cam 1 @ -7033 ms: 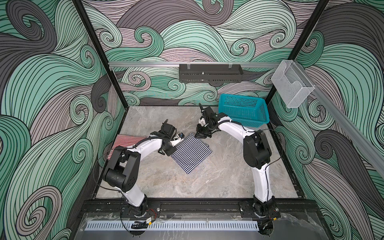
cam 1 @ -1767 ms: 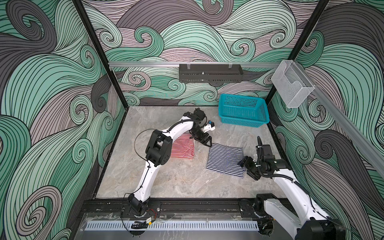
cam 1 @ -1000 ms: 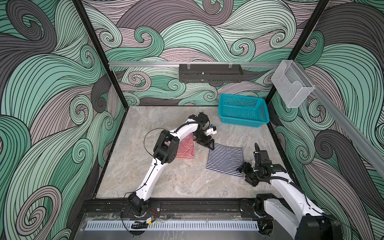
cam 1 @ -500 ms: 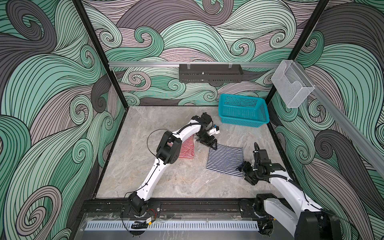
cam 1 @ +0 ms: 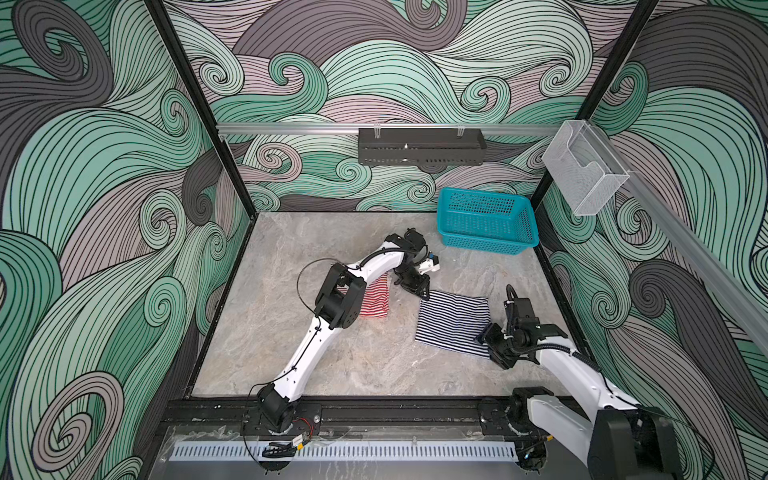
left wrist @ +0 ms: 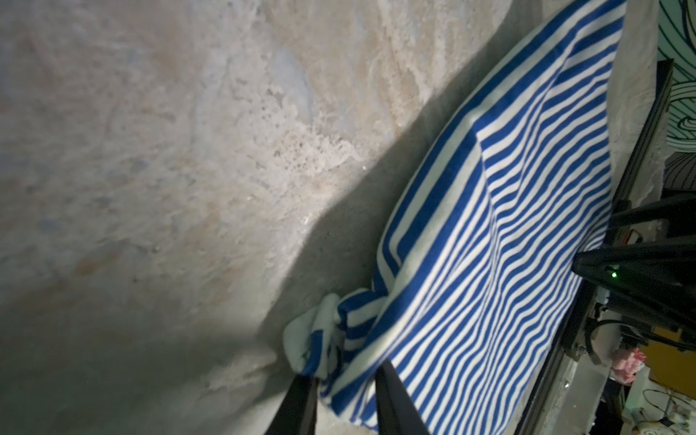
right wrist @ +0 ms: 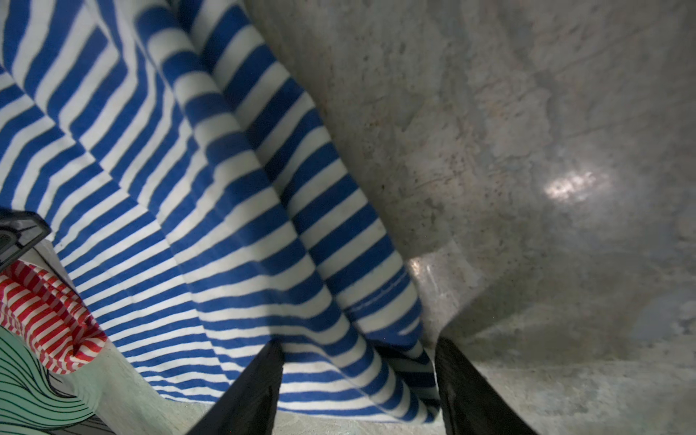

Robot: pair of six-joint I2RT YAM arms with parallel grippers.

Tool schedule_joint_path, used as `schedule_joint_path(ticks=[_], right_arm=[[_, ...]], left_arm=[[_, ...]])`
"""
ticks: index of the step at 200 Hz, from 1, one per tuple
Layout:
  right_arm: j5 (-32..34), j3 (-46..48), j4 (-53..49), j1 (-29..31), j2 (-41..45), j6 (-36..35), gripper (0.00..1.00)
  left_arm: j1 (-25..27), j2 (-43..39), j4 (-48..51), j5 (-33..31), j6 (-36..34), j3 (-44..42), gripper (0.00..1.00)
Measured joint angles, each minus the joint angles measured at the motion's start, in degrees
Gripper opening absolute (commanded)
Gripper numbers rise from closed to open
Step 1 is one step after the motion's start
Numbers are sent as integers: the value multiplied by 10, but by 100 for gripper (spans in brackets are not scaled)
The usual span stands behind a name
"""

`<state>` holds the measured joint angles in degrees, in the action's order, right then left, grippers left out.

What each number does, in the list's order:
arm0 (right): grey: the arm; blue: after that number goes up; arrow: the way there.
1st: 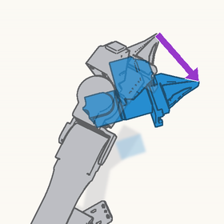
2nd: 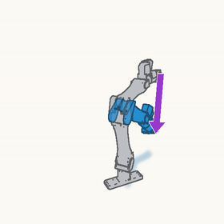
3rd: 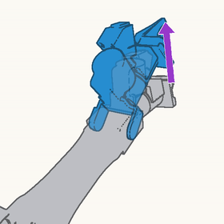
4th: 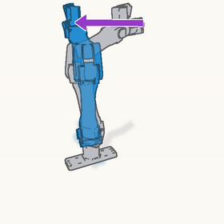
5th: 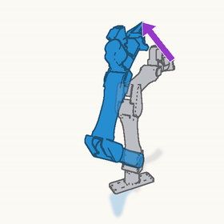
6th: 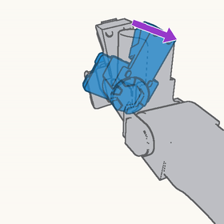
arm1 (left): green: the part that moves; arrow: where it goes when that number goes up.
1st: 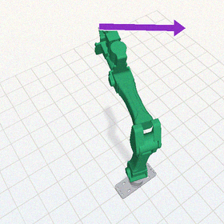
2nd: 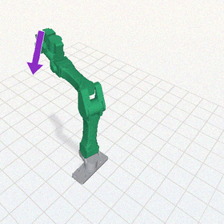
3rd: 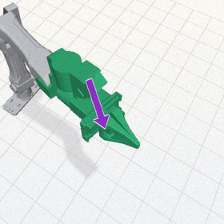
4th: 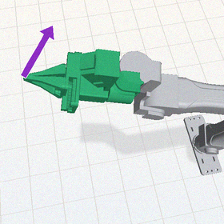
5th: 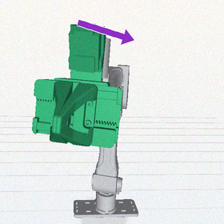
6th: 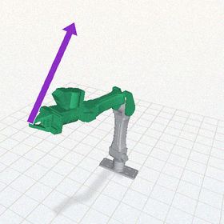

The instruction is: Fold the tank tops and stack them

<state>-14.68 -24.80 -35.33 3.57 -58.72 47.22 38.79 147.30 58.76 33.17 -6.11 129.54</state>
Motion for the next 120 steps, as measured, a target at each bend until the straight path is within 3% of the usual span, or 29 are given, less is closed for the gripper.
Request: schedule_joint_path(ticks=[38, 81, 120], right_arm=[[5, 0, 13, 0, -14, 1, 52], [-1, 0, 47, -1, -36, 7, 34], [-14, 1, 73, -1, -56, 8, 0]], left_arm=[[0, 3, 0, -2, 1, 0, 10], [0, 11, 2, -3, 3, 12, 2], [0, 14, 3, -2, 3, 19, 0]])
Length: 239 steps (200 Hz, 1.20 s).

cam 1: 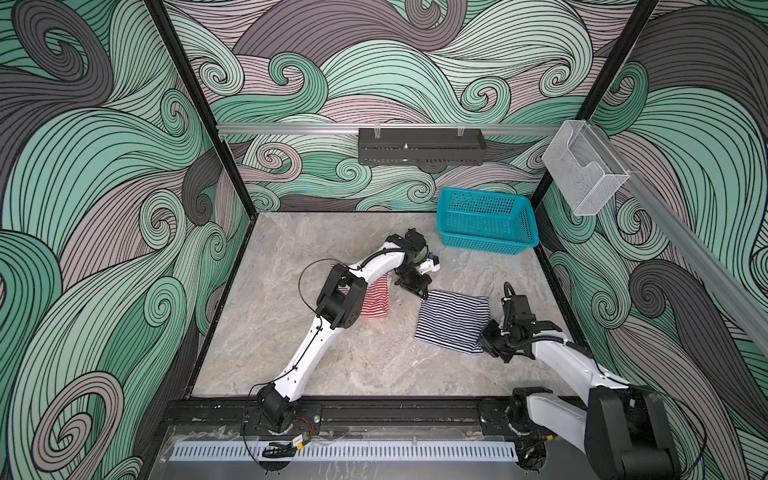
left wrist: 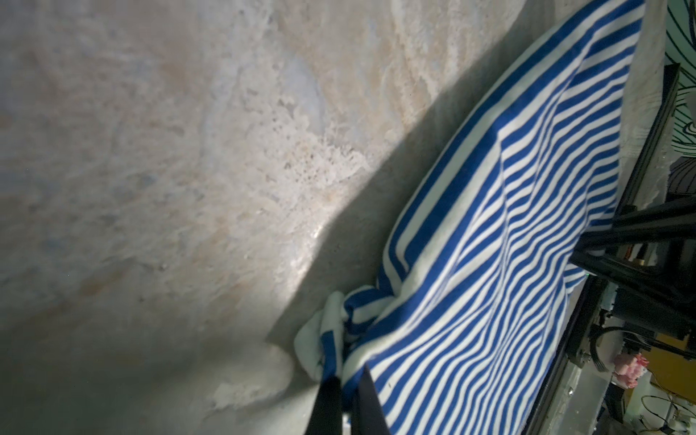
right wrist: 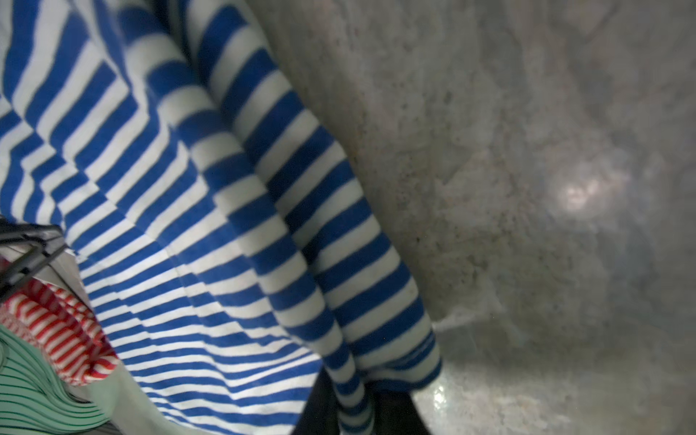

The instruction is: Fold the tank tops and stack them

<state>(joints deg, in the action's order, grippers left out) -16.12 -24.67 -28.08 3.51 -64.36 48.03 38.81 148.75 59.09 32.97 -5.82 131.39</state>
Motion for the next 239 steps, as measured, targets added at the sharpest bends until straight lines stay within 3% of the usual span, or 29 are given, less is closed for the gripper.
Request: schedule_joint_path(ticks=[90, 143, 186, 239], right_arm=[[-5, -45, -29, 12, 47, 0, 0], [0, -103, -49, 55, 52, 5, 0], [13, -166, -59, 103, 26, 10, 0], [23, -236, -42, 156, -58, 20, 0]], left_arm=[[0, -7, 5, -5, -14, 1, 0], [-10, -76, 9, -27, -27, 1, 0], [-40, -137, 10, -41, -36, 1, 0], [-92, -151, 22, -51, -42, 1, 0]])
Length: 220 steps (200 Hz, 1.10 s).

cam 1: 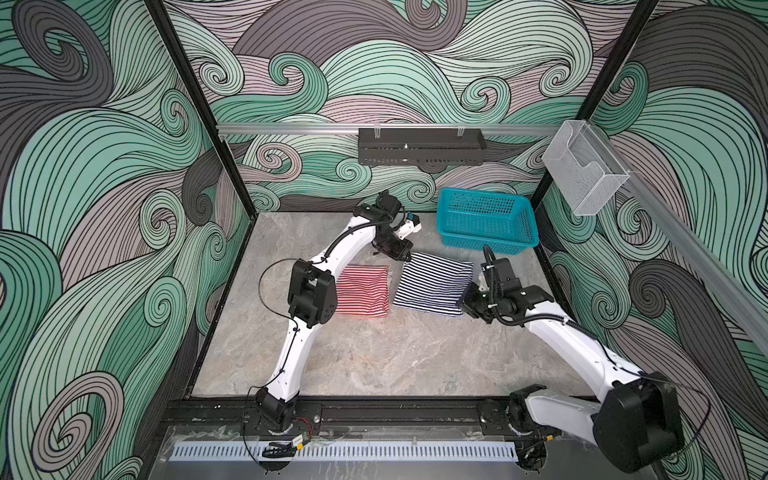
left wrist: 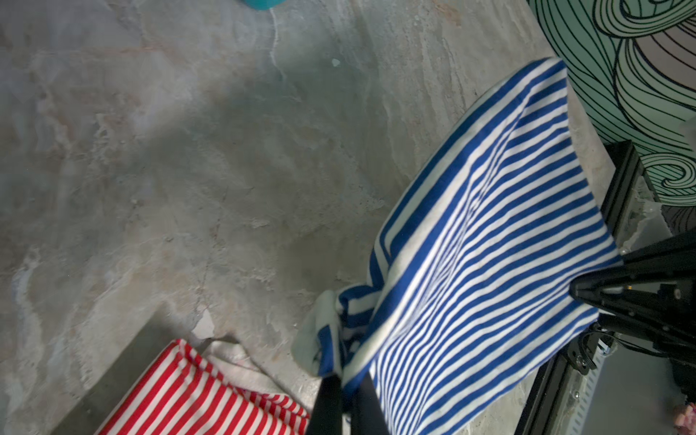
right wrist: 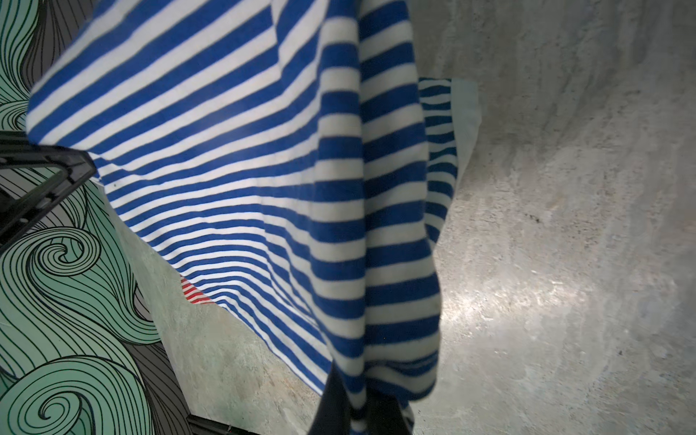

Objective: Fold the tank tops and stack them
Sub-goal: 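Lift the blue top with both grippers and lower it onto the red top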

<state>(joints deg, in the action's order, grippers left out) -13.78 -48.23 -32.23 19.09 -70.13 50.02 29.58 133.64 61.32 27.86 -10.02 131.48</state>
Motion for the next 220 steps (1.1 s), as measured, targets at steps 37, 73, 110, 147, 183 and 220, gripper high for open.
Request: schedule_joint_path(ticks=[37, 73, 110, 147, 183, 220], right_arm=[[6, -70, 10, 43, -82, 2, 0], [9, -172, 26, 97, -185, 2, 0], [8, -276, 32, 136, -292, 2, 0], [1, -389, 22, 161, -377, -3, 0], [-8, -452, 16, 184, -430, -5, 0], [-17, -463, 7, 204, -453, -5, 0]], left_arm=[[-33, -2, 16, -4, -6, 0, 0], [-75, -25, 45, -23, -21, 0, 0], [-128, -68, 66, -45, -35, -20, 0], [-187, -117, 69, -50, -49, -92, 0], [-235, -146, 63, -49, -57, -147, 0], [-262, -181, 54, -49, -67, -213, 0]])
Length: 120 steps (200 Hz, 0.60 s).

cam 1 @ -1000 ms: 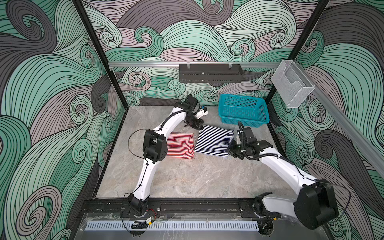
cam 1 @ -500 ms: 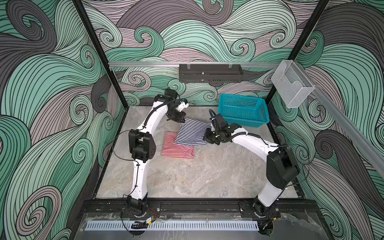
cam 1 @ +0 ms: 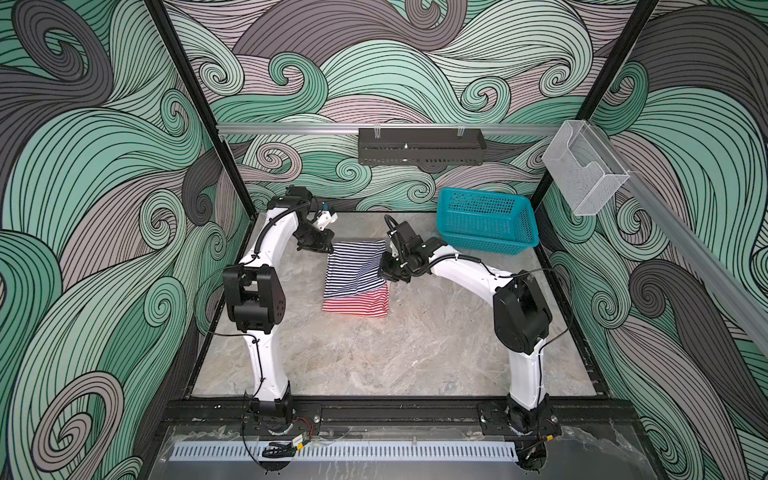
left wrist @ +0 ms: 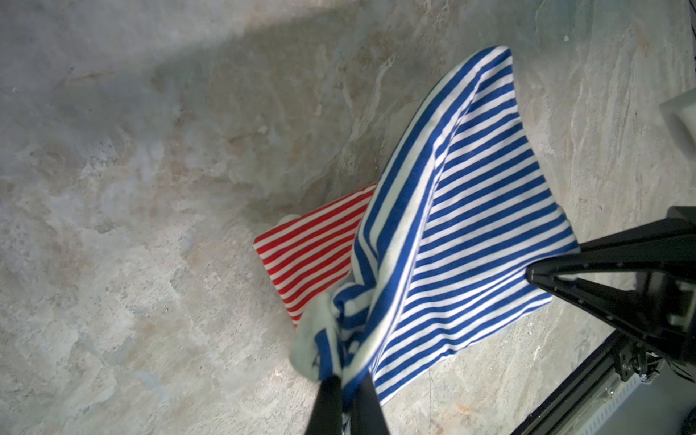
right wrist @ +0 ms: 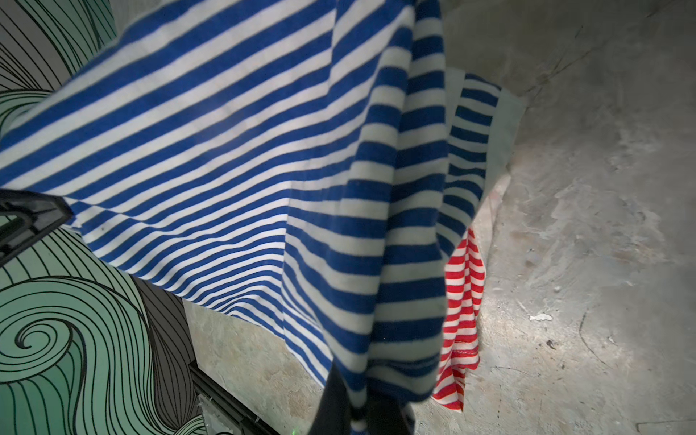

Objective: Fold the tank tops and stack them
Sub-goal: 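Lift the blue top with both grippers and lower it onto the red top, then lay the blue top flat over the red top with both grippers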

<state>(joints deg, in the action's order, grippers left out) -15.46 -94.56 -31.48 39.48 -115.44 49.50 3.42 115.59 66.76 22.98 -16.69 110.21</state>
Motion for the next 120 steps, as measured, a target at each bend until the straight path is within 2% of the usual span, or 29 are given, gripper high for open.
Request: schedule_joint_path(ticks=[62, 120], right_arm=[[-5, 45, 14, 15, 0, 4, 0], [-12, 126, 52, 19, 1, 22, 0]], left_arm=[[-7, -8, -7, 13, -12, -42, 0], [-7, 19, -13, 13, -11, -43, 8]])
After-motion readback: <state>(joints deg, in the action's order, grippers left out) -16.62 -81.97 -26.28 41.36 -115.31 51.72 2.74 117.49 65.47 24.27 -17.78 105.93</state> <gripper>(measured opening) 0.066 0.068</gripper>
